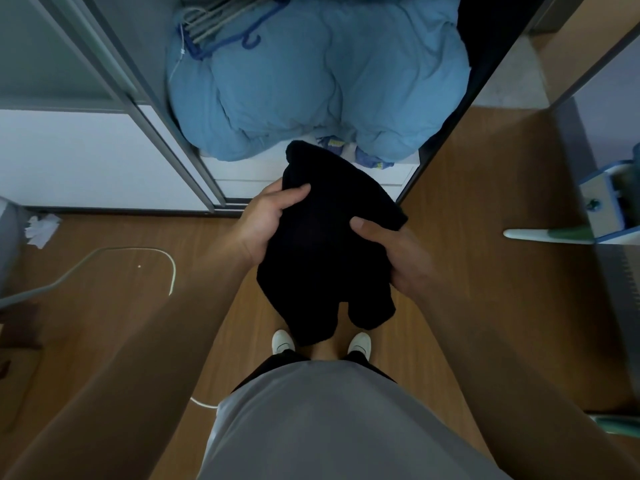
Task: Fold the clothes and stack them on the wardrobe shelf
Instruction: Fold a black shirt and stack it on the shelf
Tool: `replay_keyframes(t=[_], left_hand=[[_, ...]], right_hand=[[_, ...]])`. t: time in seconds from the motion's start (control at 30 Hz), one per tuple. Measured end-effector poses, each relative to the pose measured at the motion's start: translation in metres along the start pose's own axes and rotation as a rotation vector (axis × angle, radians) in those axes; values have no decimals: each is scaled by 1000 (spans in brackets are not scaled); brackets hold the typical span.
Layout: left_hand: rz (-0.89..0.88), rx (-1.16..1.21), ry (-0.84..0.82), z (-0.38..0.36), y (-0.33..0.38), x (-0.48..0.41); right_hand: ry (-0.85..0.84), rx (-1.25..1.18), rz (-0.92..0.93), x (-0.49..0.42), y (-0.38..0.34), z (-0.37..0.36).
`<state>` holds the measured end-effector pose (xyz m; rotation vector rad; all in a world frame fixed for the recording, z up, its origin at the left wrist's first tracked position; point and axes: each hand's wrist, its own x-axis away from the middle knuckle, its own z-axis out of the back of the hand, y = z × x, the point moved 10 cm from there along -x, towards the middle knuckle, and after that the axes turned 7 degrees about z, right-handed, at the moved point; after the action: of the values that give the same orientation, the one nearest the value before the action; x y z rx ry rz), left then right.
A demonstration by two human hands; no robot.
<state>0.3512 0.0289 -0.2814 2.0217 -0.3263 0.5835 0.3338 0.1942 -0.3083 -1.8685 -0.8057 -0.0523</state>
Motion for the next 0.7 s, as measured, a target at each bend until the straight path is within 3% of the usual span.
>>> replay_keyframes(t=[0.13,0.2,0.27,0.37,0.5,0.6,0.7], left_hand=[[75,-55,148,21,-6,-5],[175,-31,147,28,-18,-4],[225,33,53,30,-25,-2],[228,-83,-94,29,-34,2],[140,-143,19,34,-31,-6],[85,-114,82,35,-22,-13],[71,-112,127,45,-20,-15]], right_hand=[[44,330,156,-1,-27,5],[70,447,193,-3,-35,8],[123,413,162,-7,-34,14],[206,246,44,-13,-26,23],[106,88,-26,-19,-23,23],[-17,350,-35,-20,-16,23],[79,523,34,-21,-16,36]])
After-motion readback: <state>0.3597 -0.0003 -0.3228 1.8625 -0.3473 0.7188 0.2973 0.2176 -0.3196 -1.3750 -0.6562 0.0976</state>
